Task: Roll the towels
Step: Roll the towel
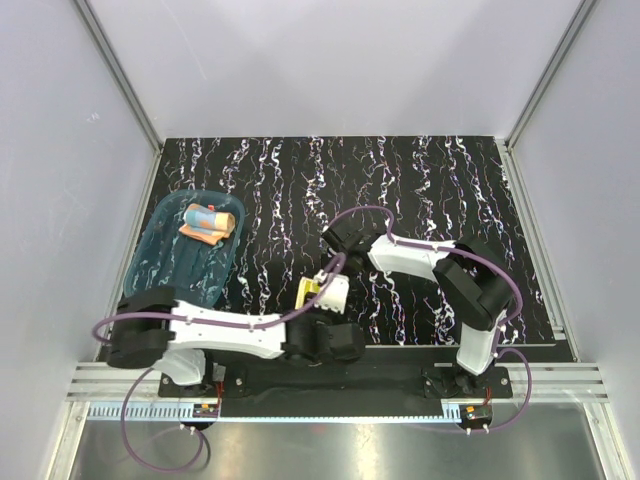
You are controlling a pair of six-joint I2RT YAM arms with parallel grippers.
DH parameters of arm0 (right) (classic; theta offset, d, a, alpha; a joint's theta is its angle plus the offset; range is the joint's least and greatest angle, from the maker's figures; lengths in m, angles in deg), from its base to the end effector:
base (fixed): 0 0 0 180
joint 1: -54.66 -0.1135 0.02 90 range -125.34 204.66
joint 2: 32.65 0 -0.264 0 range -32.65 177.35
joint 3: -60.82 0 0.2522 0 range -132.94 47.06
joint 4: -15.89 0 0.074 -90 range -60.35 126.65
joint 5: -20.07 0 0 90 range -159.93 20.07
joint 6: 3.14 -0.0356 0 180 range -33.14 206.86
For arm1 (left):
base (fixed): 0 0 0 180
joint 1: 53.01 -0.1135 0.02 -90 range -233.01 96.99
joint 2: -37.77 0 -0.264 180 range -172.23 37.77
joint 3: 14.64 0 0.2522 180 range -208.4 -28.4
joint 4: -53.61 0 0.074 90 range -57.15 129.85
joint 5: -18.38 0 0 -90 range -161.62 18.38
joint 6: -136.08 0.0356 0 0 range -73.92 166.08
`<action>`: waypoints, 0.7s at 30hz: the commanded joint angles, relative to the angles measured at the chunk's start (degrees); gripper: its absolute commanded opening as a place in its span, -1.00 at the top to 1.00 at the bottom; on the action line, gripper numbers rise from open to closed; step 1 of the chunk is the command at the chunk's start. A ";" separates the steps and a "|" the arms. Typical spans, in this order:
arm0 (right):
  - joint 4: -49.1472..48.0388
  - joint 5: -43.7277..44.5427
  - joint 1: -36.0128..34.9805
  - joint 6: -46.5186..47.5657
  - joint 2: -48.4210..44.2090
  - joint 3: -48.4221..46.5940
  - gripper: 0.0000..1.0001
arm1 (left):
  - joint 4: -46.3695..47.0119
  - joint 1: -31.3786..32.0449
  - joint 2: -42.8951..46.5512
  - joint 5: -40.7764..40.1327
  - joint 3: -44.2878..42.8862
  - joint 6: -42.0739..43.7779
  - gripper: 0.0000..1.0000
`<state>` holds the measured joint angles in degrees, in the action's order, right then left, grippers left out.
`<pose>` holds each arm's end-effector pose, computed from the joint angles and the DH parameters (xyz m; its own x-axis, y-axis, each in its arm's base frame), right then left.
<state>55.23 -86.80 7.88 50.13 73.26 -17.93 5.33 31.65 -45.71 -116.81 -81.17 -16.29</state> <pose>0.2389 0.2693 0.1532 -0.9678 -0.1941 -0.1604 -0.2469 0.8573 0.4518 0.0505 -0.2692 0.2123 -0.6364 0.0990 -0.7650 0.2377 0.9686 -0.0725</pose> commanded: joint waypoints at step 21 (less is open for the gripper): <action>8.69 4.56 -1.47 3.42 1.06 -0.05 0.55 | 6.41 -0.11 -18.20 -3.50 -2.51 10.34 -0.30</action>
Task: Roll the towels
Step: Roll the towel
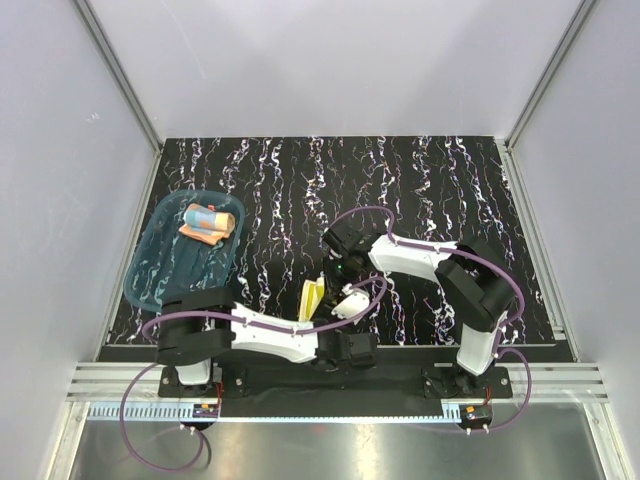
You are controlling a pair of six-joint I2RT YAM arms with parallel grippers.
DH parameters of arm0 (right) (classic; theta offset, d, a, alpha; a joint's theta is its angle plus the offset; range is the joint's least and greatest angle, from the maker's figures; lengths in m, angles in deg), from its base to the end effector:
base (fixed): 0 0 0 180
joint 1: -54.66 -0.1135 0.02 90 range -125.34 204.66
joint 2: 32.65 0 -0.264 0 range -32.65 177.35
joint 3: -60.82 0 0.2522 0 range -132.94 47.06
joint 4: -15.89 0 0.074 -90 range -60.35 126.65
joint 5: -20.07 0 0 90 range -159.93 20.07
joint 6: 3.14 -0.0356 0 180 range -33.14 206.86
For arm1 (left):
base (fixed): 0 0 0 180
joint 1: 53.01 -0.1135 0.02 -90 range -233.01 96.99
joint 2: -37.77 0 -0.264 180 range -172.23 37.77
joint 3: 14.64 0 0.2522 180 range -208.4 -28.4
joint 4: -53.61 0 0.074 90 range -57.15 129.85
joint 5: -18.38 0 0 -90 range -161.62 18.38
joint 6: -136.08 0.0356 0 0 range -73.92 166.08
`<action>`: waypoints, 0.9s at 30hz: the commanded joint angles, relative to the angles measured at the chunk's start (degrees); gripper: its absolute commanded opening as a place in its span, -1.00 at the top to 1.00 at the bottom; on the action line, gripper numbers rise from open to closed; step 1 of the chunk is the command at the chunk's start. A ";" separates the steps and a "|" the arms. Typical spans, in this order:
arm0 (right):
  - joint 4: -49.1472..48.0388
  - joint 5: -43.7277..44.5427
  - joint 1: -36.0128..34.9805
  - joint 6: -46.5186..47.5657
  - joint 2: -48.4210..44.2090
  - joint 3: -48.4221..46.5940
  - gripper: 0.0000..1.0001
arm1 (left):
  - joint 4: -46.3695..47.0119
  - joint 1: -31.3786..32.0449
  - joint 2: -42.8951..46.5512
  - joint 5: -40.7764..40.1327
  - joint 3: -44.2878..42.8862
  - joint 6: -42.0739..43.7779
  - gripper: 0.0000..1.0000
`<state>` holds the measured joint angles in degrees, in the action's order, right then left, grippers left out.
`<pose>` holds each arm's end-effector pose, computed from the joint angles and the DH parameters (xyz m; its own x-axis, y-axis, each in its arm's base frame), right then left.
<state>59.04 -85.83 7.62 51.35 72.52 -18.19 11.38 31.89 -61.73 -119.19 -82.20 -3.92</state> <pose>0.2339 0.2655 0.1559 -0.9661 -0.2177 -0.1387 -0.2563 0.8735 0.4138 0.0532 -0.3008 0.1462 -0.5561 0.4164 -0.7193 0.3549 0.9015 0.2475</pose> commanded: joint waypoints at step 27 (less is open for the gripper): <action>7.17 -0.98 10.04 9.93 2.50 0.13 -0.29 | 22.13 -6.41 17.23 11.18 22.68 -3.18 1.00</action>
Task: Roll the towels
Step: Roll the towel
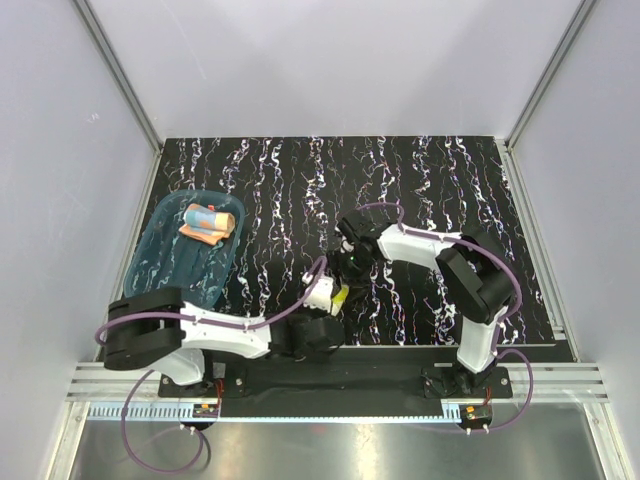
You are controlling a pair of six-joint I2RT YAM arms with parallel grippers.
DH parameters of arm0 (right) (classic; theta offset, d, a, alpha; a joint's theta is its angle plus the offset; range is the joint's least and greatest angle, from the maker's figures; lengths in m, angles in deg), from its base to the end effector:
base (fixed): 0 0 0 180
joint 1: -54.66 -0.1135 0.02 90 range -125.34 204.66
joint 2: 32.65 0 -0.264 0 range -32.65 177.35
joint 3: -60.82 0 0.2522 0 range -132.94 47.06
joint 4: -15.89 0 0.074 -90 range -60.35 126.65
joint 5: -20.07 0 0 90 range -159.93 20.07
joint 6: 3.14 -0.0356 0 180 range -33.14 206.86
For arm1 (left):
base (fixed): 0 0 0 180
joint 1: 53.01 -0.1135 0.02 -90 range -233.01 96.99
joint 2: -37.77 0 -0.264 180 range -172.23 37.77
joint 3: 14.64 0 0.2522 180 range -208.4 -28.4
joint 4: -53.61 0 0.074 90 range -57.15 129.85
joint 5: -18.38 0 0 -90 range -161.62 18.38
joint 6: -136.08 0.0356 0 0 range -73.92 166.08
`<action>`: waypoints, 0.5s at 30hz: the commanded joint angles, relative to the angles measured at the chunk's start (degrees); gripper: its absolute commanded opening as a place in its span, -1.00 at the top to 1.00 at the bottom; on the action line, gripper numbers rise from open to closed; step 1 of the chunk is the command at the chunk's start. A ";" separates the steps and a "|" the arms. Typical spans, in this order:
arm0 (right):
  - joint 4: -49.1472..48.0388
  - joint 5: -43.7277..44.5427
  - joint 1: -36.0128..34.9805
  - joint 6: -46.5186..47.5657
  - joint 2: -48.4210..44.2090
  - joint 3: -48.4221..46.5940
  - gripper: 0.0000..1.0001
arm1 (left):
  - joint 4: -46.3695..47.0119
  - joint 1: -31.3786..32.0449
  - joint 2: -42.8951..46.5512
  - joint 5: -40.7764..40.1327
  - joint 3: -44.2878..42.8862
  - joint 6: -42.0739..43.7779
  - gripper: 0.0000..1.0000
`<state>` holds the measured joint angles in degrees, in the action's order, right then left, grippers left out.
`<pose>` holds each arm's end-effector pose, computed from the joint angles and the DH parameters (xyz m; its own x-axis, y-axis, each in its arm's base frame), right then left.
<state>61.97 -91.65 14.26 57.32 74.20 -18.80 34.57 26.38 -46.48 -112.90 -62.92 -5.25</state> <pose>0.2592 0.2379 0.1482 -0.9714 -0.2253 -0.0751 -0.2346 0.8617 0.4500 0.0701 -0.2467 0.1455 -0.6166 0.1048 -0.7803 0.3002 0.9475 -0.1100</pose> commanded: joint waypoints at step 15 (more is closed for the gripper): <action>6.62 10.90 7.44 5.72 1.43 1.01 -0.33 | 14.50 -9.95 12.27 20.70 13.52 -4.30 1.00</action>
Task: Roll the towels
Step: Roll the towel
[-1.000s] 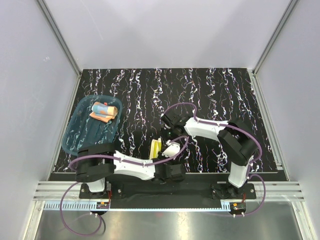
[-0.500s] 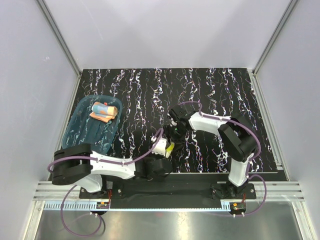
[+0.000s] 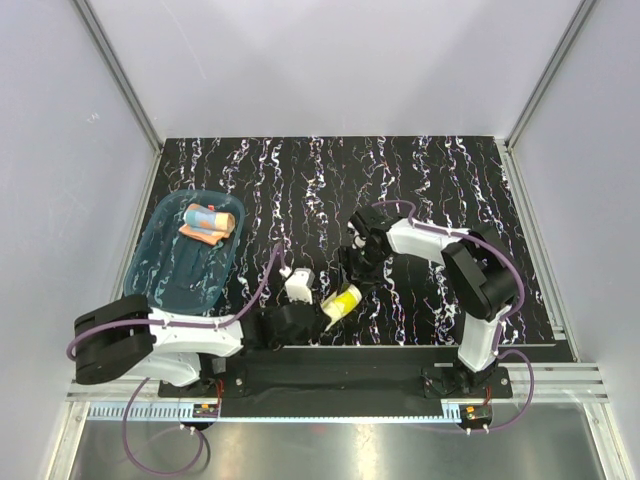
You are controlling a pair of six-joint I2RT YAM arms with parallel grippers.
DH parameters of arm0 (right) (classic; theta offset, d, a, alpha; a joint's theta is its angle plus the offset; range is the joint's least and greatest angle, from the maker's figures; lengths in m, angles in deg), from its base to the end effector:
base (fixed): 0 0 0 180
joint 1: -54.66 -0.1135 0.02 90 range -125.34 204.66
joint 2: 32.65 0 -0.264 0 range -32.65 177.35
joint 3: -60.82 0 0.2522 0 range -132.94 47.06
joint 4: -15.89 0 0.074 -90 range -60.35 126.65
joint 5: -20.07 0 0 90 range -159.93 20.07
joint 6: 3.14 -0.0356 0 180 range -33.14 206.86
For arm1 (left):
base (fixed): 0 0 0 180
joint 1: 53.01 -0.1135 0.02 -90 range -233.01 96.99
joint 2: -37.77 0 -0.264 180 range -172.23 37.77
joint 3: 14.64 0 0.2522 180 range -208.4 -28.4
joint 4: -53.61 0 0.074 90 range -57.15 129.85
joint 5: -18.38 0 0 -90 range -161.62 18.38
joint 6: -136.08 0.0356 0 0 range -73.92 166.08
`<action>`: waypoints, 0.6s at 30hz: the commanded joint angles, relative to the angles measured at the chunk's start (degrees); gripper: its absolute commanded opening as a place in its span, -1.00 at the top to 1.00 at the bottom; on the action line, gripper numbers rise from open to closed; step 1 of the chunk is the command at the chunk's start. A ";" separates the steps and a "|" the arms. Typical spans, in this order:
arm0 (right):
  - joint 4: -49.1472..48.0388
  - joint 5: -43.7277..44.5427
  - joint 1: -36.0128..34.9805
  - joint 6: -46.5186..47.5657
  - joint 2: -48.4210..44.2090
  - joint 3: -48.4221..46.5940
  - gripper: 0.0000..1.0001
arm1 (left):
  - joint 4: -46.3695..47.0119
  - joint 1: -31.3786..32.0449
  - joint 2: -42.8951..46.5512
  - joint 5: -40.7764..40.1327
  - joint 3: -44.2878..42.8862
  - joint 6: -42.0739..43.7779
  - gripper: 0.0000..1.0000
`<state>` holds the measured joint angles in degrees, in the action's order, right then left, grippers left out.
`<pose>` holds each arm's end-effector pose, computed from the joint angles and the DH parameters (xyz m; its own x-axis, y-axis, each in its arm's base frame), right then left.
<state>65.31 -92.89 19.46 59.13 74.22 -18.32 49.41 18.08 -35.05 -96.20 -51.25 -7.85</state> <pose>0.2728 0.2094 0.1447 -0.9851 -0.1706 -0.0199 -0.1619 0.8832 0.4401 0.0874 -0.2095 0.1478 -0.7361 -0.1193 -0.6663 0.2763 0.8456 -0.4567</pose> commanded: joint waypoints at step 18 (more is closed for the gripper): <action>3.98 20.41 8.22 1.45 -10.00 -4.75 -0.68 | -3.58 -8.68 -4.96 18.95 -2.19 -6.54 1.00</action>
<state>68.89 -76.06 27.07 60.55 70.62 -21.64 52.86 9.90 -38.26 -80.81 -51.71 -13.88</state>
